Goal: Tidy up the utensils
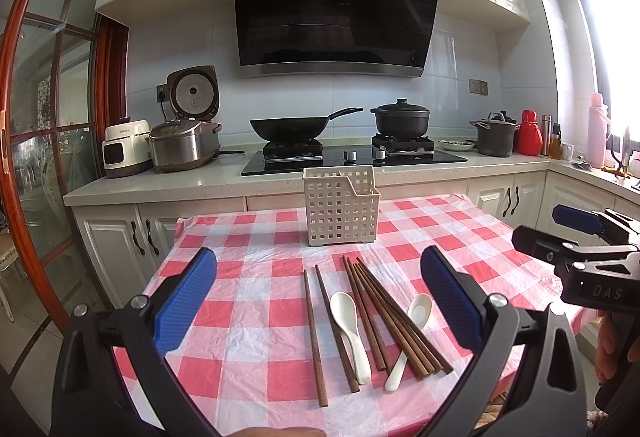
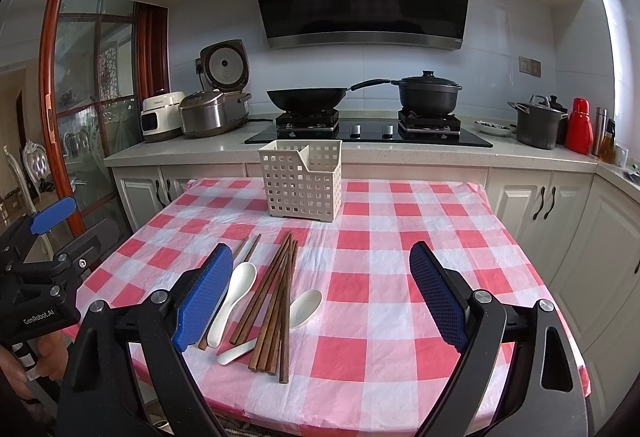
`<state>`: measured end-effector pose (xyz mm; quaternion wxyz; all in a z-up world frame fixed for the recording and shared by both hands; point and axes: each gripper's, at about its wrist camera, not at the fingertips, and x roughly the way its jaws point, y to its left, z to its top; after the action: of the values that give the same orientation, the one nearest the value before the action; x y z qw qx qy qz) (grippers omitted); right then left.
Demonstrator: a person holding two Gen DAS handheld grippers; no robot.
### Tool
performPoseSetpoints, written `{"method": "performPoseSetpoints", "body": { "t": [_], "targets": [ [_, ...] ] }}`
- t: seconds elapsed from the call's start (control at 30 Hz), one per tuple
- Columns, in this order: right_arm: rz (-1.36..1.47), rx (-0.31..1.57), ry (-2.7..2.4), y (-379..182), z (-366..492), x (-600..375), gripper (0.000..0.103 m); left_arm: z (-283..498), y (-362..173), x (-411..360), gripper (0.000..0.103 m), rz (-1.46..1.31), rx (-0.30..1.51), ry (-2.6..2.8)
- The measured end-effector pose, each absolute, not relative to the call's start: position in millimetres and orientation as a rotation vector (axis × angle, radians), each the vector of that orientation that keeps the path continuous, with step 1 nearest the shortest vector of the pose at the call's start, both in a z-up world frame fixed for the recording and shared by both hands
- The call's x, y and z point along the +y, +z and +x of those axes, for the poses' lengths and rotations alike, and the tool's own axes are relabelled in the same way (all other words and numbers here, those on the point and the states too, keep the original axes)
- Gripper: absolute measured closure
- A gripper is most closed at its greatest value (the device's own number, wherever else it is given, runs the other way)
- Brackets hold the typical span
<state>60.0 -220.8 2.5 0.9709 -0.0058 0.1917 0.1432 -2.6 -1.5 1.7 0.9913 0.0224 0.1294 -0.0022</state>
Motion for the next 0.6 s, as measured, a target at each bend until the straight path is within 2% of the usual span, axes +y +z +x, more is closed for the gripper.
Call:
{"method": "performPoseSetpoints", "body": {
  "t": [0.6],
  "targets": [
    [-0.008,0.392,0.291,0.9,60.6,-220.7,0.018,-3.4,0.4,-1.2,0.005,0.045,0.262,-0.005]
  ]
}}
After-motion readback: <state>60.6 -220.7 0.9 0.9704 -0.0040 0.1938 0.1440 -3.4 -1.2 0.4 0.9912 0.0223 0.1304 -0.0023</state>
